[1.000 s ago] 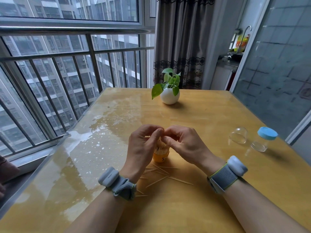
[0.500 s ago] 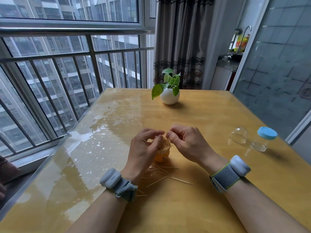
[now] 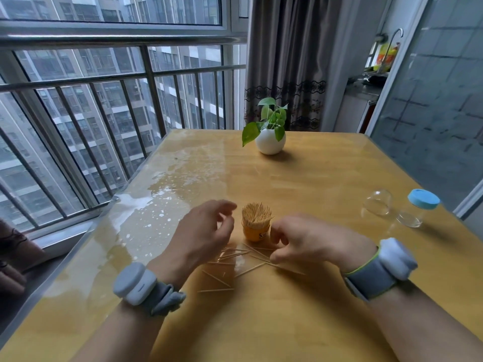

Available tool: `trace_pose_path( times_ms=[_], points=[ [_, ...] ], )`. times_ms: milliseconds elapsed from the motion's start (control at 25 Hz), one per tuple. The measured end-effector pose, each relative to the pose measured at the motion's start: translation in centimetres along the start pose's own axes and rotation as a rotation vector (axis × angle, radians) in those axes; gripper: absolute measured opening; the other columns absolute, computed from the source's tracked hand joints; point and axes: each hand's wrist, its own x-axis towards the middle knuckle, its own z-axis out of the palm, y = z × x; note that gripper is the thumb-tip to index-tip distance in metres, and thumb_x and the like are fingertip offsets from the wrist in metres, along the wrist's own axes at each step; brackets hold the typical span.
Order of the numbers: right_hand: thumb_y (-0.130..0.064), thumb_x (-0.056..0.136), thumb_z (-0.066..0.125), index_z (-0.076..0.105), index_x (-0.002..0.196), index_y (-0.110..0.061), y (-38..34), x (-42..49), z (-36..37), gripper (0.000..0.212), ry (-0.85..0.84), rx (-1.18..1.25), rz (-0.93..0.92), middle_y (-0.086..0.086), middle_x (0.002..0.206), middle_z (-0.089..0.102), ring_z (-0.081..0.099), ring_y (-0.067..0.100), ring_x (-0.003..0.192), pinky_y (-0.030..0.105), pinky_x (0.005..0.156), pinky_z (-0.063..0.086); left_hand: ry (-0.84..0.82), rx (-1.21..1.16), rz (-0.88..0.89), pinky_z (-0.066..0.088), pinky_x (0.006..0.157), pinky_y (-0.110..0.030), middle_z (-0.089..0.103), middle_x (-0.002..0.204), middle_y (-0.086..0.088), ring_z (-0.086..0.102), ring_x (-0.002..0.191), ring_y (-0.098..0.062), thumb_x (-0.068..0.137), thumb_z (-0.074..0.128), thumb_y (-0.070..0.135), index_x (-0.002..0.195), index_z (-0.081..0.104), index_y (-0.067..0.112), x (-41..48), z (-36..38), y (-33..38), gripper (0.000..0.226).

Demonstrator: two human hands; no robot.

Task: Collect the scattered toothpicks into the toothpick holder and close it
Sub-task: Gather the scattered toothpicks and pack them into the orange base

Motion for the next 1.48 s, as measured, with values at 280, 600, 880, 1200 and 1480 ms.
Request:
trace_pose_path(
  times_ms=[280,600,880,1200,1480],
  points=[
    [-0.029,0.086,0.066,0.067,0.096,-0.014,-2.4,-0.3,1.4,0.018,0.043,-0.076,0.007,0.009,0.102,0.067,0.063,0.03,0.098,0.032,0.077,0.051,-0.384,0.372,0.058,0.045,0.085,-0.029,0.051,0.118,0.009,0.046,0.107,-0.01,0.084,0.053,0.063,0.105,0.062,0.031,-2.8,0.1,0.8,0.04],
    [-0.029,0.075,0.069,0.062,0.077,-0.014,-3.3,-0.4,1.5,0.017,-0.01,-0.047,-0.016,0.006,0.083,0.064,0.062,0.027,0.084,0.033,0.068,0.052,-0.358,0.313,0.084,0.045,0.098,-0.031,0.047,0.134,0.011,0.045,0.122,-0.009,0.085,0.06,0.058,0.14,0.05,0.031,-3.3,-0.1,0.9,0.062],
    [-0.007,0.081,0.065,0.063,0.071,-0.009,-1.1,-0.2,-2.8,0.01,0.431,0.768,-0.124,0.006,0.055,0.064,0.056,0.019,0.044,0.029,0.042,0.046,-0.37,0.37,0.069,0.045,0.101,-0.033,0.047,0.142,0.013,0.042,0.128,-0.011,0.094,0.049,0.046,0.132,0.055,0.028,-3.6,-0.6,-0.1,0.043],
    [-0.01,0.084,0.066,0.063,0.07,-0.016,0.1,4.0,1.0,0.016,0.666,0.754,-0.182,-0.005,0.058,0.053,0.044,0.005,0.054,0.024,0.051,0.04,-0.224,0.283,0.106,0.048,0.091,-0.029,0.059,0.125,0.015,0.055,0.113,-0.008,0.098,0.046,0.044,0.127,0.061,0.032,-4.0,0.4,0.5,0.034],
    [-0.022,0.09,0.064,0.069,0.105,-0.023,1.1,3.3,0.3,0.015,0.658,0.565,-0.231,-0.006,0.067,0.05,0.044,0.007,0.06,0.025,0.059,0.041,-0.232,0.329,0.098,0.048,0.087,-0.029,0.053,0.126,0.011,0.048,0.116,-0.013,0.099,0.044,0.042,0.129,0.057,0.033,-4.2,1.0,0.6,0.034]
  ],
)
